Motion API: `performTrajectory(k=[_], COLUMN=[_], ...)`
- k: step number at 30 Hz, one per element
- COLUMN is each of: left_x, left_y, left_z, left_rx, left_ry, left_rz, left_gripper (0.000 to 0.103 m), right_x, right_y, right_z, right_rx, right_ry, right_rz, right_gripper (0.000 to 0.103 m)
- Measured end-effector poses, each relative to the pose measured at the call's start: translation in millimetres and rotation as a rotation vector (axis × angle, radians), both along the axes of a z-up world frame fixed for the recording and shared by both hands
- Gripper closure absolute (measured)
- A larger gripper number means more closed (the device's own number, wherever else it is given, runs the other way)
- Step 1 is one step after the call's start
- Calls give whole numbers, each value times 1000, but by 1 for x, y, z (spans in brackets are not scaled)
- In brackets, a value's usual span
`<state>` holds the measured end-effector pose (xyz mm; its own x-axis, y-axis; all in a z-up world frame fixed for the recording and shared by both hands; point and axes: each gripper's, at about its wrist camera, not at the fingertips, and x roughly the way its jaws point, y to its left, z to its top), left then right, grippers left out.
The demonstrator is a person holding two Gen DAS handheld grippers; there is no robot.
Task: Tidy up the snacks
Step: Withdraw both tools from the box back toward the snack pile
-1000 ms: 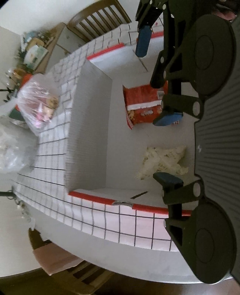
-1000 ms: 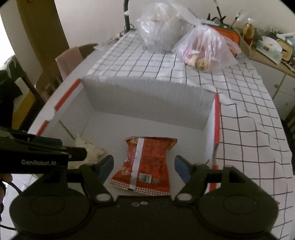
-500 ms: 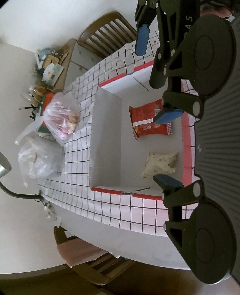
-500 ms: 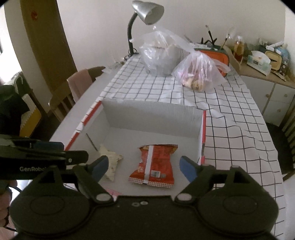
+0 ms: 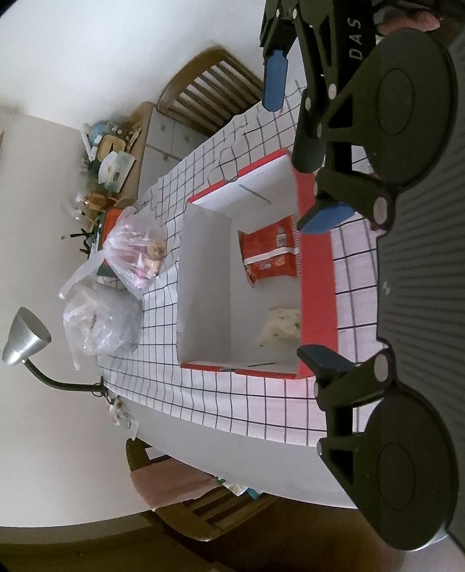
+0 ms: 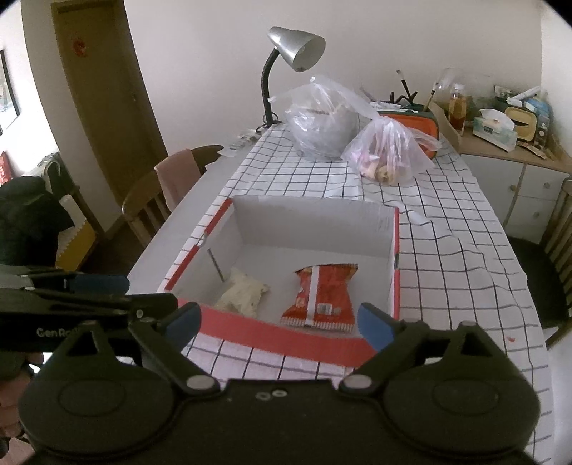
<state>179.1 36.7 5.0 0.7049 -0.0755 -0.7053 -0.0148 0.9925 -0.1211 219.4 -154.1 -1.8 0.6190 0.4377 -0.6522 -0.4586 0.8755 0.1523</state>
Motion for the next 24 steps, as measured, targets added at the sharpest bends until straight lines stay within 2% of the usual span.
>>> performTrajectory(k=[5, 7, 11, 19, 24], left_x=[-28, -38, -57, -80, -87], left_y=[0, 0, 2, 2, -2], left_z=[0, -1, -9, -40, -62], left_rx=[-2, -3, -3, -2, 4], left_ry=[-21, -30, -34, 38, 86], left_rz=[-11, -14, -23, -43, -114], left_gripper=[31, 26, 23, 23, 23], right_x=[-28, -38, -59, -93, -103], right_y=[-3, -4, -8, -19, -30], right_z=[1, 1, -5, -35, -59], right_rx=[19, 25, 36, -18, -38], right_ry=[0, -5, 2, 54, 120], right_rz=[9, 11, 13, -1, -31], right_gripper=[7, 0, 0, 0, 0])
